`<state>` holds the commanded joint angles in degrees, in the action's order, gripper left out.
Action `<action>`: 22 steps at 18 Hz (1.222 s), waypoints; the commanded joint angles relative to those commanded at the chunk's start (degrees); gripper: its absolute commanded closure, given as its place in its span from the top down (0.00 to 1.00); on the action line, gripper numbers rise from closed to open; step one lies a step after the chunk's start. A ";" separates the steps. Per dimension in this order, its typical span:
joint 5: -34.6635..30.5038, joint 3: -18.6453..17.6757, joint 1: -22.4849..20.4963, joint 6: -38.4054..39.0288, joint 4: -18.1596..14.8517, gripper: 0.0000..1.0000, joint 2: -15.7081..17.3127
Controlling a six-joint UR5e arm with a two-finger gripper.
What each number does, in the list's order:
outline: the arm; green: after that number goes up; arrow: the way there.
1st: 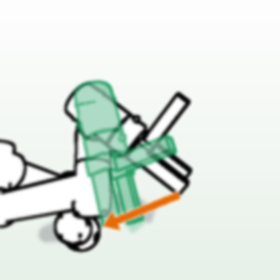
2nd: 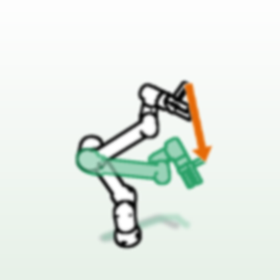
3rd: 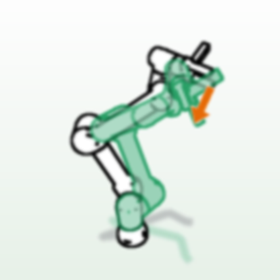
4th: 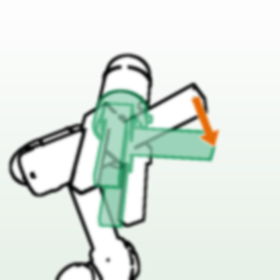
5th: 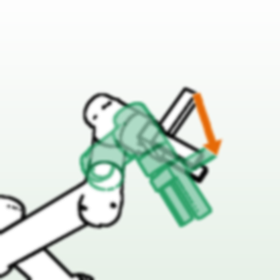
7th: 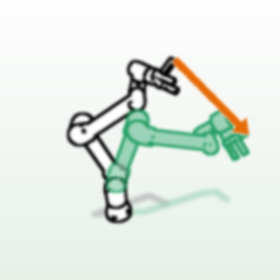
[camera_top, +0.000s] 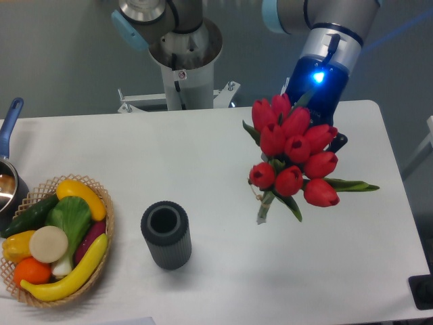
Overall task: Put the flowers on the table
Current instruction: 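Lower the held tulips down onto the table surface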
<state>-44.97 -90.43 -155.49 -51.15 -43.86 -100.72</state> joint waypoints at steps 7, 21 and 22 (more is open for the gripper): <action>-13.81 -5.09 2.12 -7.81 0.00 0.41 0.26; -42.71 -12.57 5.19 -24.53 -0.62 0.41 -4.30; -45.35 -12.57 6.06 -24.62 -0.62 0.41 -5.44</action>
<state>-90.32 -103.01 -149.42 -75.76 -44.47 -106.16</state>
